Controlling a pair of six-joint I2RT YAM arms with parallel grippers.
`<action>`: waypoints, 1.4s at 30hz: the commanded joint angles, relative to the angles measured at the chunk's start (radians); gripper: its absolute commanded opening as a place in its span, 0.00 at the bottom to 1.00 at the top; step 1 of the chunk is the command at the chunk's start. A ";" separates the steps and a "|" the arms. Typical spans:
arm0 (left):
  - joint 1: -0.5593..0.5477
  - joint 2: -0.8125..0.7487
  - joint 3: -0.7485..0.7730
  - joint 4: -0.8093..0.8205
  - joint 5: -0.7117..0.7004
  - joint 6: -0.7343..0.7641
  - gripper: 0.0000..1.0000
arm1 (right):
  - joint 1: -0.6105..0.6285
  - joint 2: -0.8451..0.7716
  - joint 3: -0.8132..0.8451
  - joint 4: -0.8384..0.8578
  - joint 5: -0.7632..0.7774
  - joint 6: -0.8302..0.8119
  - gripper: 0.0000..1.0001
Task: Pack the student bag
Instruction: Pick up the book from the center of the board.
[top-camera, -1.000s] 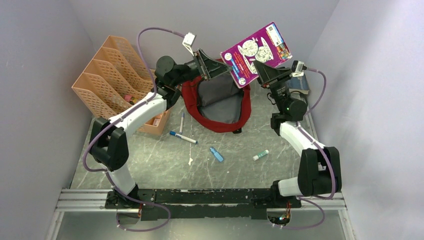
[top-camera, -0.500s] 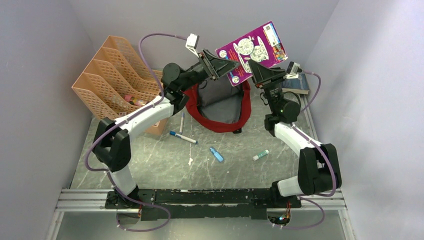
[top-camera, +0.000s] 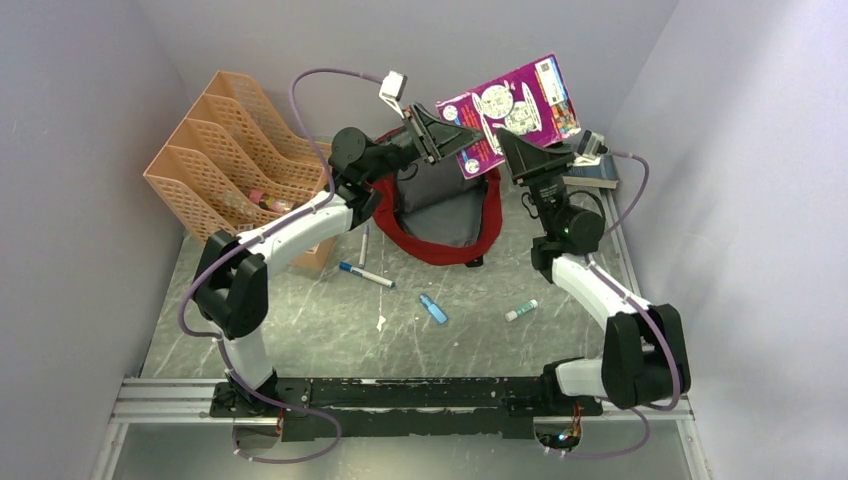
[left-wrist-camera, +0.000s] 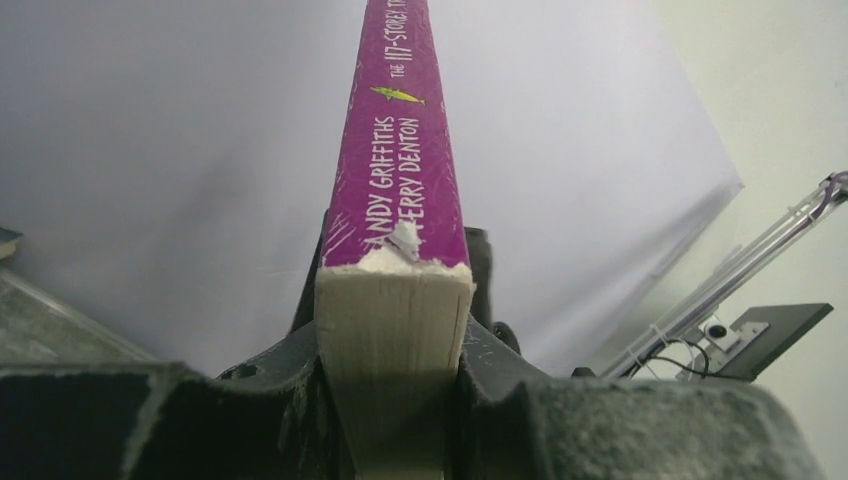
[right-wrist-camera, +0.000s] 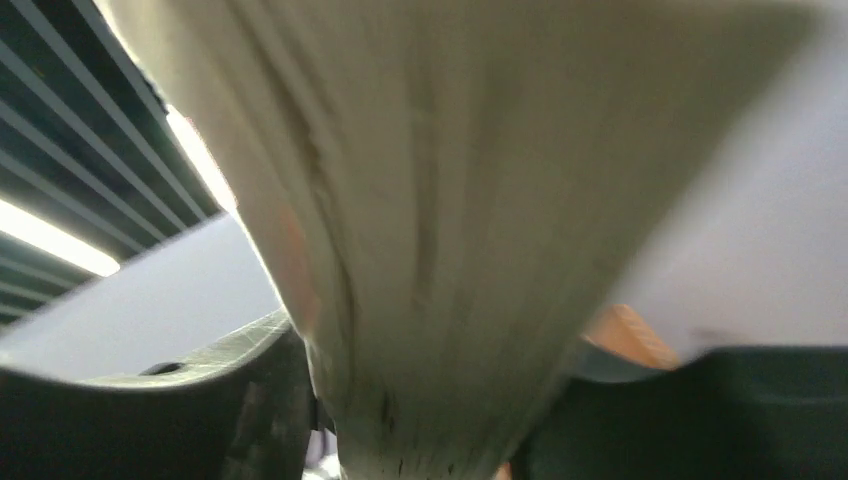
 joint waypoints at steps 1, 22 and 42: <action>0.023 -0.018 0.023 0.050 0.075 0.029 0.05 | 0.014 -0.079 -0.035 -0.095 -0.066 -0.138 0.72; 0.305 -0.251 0.028 -0.688 0.358 0.651 0.05 | -0.065 -0.408 0.041 -1.016 -0.191 -0.723 0.96; 0.304 -0.303 -0.153 -0.204 0.670 0.438 0.05 | -0.066 -0.228 0.434 -1.436 -0.513 -1.034 1.00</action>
